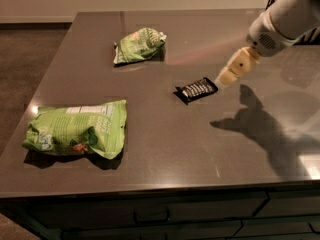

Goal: Pick green jalapeno chip bag

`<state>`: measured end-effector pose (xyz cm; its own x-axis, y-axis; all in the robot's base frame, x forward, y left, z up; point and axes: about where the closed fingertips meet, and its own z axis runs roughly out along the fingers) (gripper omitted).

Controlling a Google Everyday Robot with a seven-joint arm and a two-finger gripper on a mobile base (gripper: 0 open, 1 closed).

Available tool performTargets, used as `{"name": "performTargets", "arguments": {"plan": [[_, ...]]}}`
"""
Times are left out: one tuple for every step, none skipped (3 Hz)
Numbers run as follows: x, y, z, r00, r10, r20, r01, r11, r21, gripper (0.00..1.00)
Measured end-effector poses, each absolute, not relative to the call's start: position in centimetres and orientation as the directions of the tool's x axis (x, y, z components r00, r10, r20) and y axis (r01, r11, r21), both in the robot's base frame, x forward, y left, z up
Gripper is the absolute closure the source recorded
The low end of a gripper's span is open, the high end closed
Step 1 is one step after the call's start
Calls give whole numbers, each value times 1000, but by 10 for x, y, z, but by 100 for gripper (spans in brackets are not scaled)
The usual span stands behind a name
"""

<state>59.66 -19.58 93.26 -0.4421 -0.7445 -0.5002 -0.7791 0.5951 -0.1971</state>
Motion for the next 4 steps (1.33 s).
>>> {"name": "performTargets", "arguments": {"plan": [[647,-182,919,-491,-655,-574,-719,677,-159,0],[694,-164,907,-529,-585,-615,-674,730,-114,0],[738,-139,896,-558,-529,-640,-646,761,-66,0],[768,-108,889,-563,-497,-660,-648,761,-21,0]]}}
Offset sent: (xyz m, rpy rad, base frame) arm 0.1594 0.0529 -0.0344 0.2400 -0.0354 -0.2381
